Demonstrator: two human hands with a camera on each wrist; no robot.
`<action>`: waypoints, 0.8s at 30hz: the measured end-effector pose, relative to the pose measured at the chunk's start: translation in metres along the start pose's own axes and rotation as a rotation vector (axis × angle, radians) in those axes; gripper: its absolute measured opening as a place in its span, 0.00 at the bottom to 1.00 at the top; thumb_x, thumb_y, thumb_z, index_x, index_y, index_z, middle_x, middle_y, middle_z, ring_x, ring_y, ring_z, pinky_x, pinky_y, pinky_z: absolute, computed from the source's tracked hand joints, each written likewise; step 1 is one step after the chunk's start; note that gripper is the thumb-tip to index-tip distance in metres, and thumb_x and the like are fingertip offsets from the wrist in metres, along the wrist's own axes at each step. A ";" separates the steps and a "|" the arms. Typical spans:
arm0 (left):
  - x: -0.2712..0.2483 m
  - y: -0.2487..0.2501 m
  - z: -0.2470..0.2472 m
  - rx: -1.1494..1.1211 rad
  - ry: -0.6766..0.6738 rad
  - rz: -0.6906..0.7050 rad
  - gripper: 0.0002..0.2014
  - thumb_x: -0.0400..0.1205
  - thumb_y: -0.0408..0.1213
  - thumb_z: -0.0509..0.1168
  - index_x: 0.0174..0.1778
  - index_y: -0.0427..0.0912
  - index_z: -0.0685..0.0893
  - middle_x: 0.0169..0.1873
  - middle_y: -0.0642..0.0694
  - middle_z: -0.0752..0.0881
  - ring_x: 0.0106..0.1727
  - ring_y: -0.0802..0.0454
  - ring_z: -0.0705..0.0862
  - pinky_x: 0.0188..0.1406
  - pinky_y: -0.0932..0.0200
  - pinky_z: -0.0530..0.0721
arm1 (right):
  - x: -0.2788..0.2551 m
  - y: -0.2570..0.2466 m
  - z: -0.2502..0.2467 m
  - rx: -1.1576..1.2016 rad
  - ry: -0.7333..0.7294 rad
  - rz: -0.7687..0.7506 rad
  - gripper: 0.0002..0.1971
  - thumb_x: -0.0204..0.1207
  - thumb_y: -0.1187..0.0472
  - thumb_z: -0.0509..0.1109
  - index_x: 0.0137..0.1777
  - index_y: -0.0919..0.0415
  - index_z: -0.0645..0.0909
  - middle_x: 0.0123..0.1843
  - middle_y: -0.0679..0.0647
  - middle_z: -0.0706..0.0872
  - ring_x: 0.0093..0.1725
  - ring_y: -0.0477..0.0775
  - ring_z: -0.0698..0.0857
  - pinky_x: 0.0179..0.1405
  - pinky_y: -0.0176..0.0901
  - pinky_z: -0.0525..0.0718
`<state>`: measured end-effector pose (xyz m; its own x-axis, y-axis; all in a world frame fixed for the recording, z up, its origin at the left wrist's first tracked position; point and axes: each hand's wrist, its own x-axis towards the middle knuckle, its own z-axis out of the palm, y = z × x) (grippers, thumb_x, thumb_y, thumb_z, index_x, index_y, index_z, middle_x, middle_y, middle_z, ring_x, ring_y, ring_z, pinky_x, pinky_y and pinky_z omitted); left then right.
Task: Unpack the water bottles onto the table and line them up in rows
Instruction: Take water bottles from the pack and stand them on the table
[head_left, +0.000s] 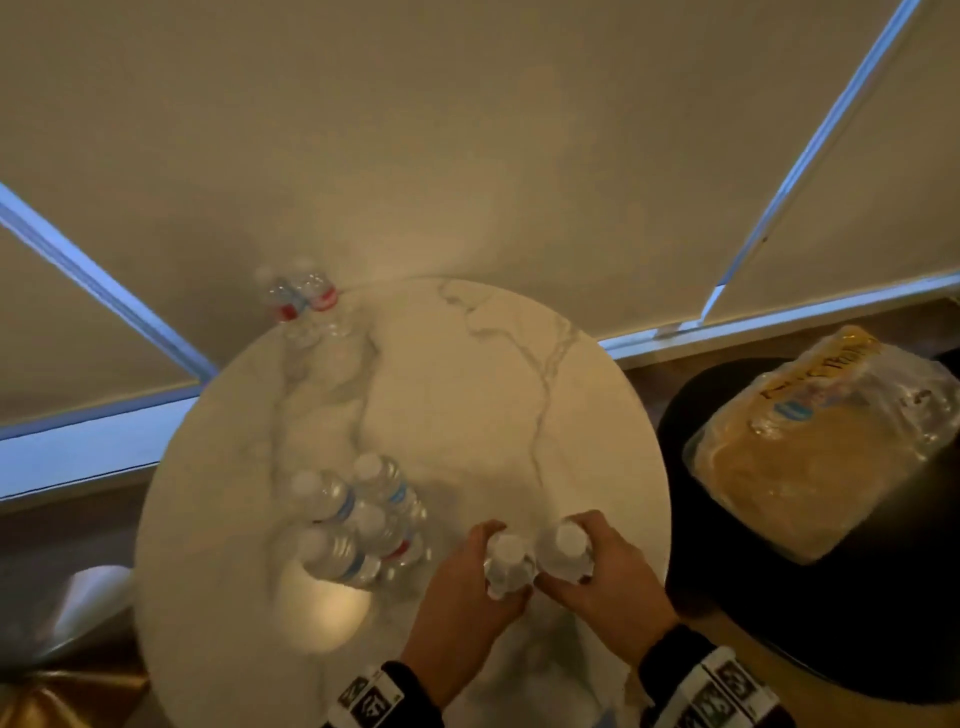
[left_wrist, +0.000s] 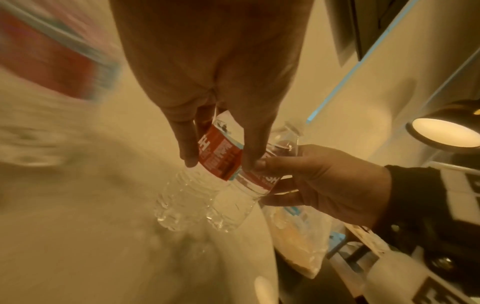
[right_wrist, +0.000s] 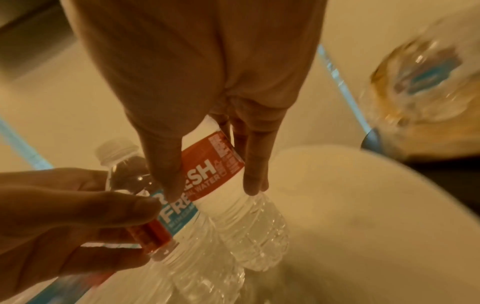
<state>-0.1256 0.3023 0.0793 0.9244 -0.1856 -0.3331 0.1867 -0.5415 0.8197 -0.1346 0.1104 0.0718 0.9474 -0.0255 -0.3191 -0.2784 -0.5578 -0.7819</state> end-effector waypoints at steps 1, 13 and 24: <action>-0.012 -0.012 -0.012 0.009 0.031 -0.028 0.29 0.71 0.48 0.77 0.68 0.58 0.77 0.58 0.58 0.87 0.60 0.61 0.86 0.63 0.53 0.87 | -0.002 -0.007 0.020 0.021 -0.027 -0.001 0.25 0.59 0.40 0.81 0.52 0.41 0.74 0.49 0.40 0.86 0.48 0.42 0.86 0.48 0.48 0.87; -0.060 -0.078 -0.077 -0.077 0.260 -0.127 0.23 0.74 0.49 0.78 0.59 0.73 0.76 0.54 0.68 0.88 0.57 0.71 0.86 0.59 0.60 0.87 | 0.007 -0.061 0.122 0.019 -0.119 -0.077 0.32 0.62 0.43 0.80 0.66 0.45 0.73 0.61 0.46 0.82 0.58 0.50 0.84 0.58 0.49 0.85; -0.056 -0.077 -0.036 0.465 -0.065 -0.309 0.15 0.82 0.60 0.65 0.52 0.53 0.83 0.48 0.52 0.88 0.50 0.56 0.87 0.57 0.56 0.87 | 0.001 -0.010 0.048 -0.207 -0.159 0.060 0.18 0.73 0.44 0.73 0.60 0.47 0.76 0.49 0.45 0.83 0.45 0.46 0.84 0.46 0.40 0.84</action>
<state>-0.1803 0.3838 0.0513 0.8249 -0.0037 -0.5653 0.2654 -0.8804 0.3930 -0.1383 0.1557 0.0532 0.8890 0.0575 -0.4543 -0.2798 -0.7172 -0.6382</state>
